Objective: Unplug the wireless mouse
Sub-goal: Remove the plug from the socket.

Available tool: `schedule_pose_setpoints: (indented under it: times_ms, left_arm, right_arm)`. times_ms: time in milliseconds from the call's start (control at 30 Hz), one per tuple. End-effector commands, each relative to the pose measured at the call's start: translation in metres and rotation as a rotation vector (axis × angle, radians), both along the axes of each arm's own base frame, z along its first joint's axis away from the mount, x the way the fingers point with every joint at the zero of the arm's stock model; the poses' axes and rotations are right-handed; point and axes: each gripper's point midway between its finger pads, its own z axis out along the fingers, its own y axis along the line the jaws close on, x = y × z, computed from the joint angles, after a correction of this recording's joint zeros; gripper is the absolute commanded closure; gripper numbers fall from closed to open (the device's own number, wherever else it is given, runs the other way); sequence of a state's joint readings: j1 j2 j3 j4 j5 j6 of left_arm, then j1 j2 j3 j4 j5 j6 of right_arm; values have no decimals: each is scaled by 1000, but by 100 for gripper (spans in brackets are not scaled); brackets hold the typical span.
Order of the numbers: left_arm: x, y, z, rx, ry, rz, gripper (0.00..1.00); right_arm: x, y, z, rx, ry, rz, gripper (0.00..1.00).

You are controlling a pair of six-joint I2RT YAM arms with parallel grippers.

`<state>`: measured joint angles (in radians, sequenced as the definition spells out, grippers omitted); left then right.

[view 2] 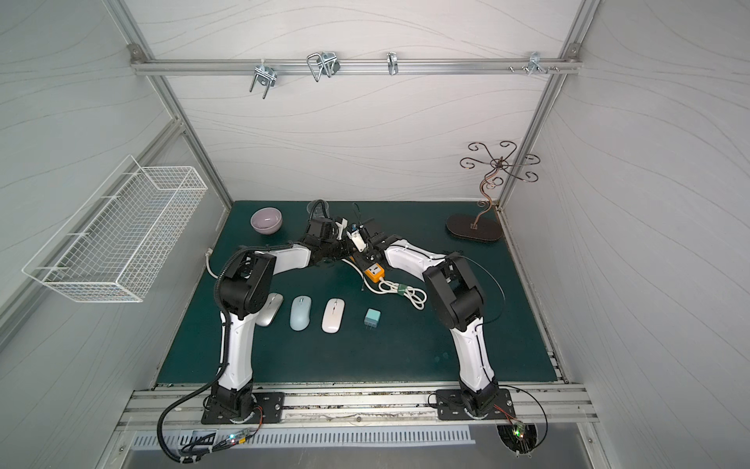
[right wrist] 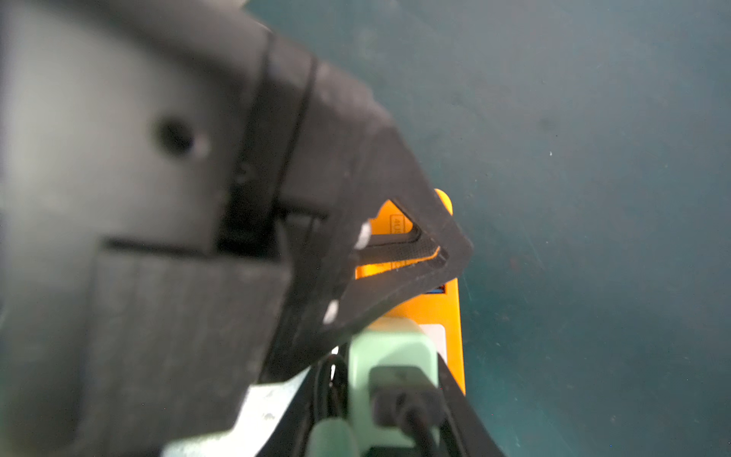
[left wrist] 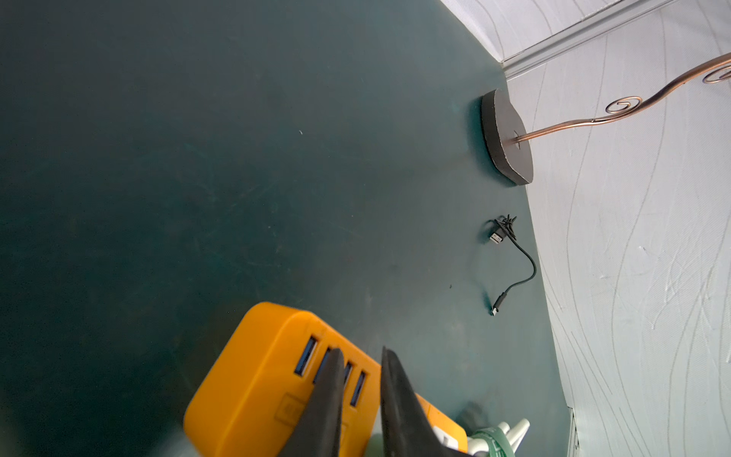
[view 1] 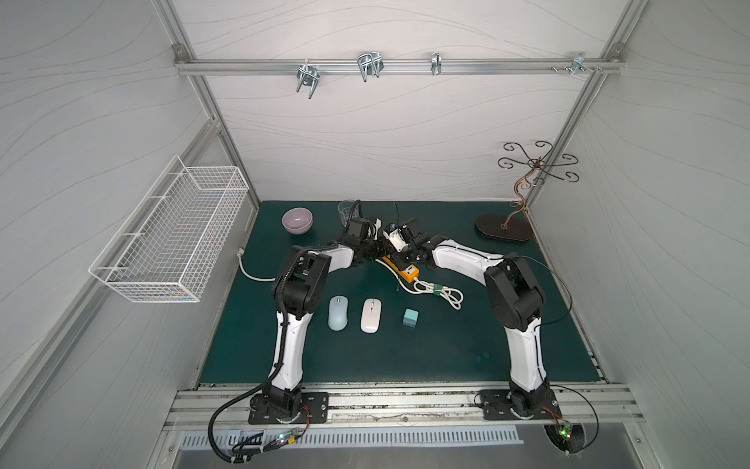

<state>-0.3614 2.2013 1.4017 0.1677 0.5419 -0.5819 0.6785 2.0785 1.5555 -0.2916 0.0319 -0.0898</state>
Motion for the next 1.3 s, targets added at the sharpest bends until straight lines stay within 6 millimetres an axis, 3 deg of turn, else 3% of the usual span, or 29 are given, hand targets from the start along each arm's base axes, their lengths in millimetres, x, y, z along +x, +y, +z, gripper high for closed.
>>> schedule_pose_setpoints:
  times_ms: [0,433,767,1067,1133,1267]
  left_arm:
    - [-89,12,-105,161,430,-30,77]
    - [-92,12,-106,153,443,-26,76]
    - [-92,11,-107,135,459,-29,75]
    - [-91,11,-105,130,454,-26,78]
    - [-82,11,-97,99,418,-18,79]
    - [-50,14,-53,27,298,17,77]
  right_arm:
    - [30,14,62,90,-175,-6,100]
    - [30,10,96,124,-290,-22,100]
    - [29,-5,96,152,-355,-96,100]
    - [31,4,105,178,-337,-94,100]
    - [27,3,103,168,-335,-89,100]
    - [21,-10,110,146,-349,-112,100]
